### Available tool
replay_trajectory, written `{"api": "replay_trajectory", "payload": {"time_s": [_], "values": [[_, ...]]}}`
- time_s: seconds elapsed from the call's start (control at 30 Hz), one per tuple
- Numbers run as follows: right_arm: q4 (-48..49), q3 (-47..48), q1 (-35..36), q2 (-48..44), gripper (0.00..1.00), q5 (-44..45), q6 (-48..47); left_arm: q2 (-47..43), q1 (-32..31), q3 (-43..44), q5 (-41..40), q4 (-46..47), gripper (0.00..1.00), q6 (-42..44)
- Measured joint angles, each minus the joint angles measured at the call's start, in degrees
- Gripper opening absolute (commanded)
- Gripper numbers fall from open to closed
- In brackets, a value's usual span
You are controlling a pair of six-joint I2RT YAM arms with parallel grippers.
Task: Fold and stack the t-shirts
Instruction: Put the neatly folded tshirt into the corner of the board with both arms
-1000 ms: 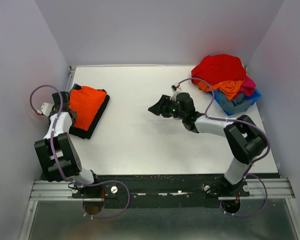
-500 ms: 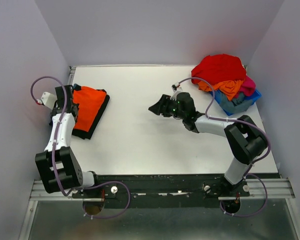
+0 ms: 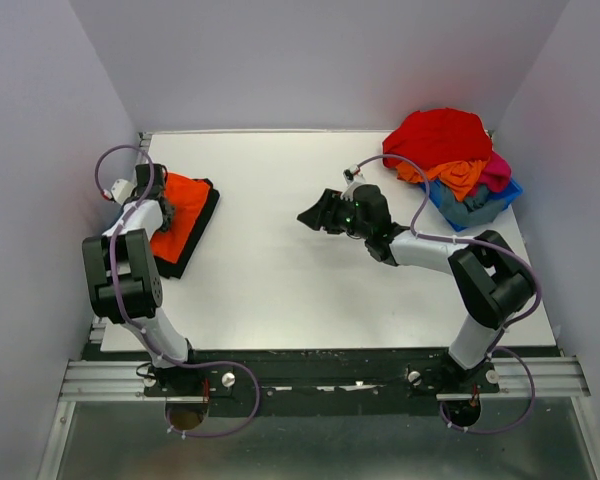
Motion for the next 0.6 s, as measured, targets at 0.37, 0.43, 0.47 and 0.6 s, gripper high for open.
{"api": "replay_trajectory", "payload": {"time_s": [0.37,0.43,0.47,0.6], "values": [[-1.0,0.3,0.0,0.0,0.66,0.4,-0.9,-6.5,-6.6,4.3,-2.4,-0.9,0.0,2.9],[-1.3,0.5,0.0,0.0,0.66,0.4,-1.0,-7.2,-7.0,3.5,-1.9,1.5,0.0,2.6],[-1.4,0.6,0.0,0.0,0.66,0.4,-1.0,-6.7,-7.0,3.4,-1.6,2.1,0.0,2.3],[-1.7,0.9,0.0,0.0,0.66,0.4,-1.0,2.7,-7.0,5.4,-0.3,2.8,0.0,1.8]]}}
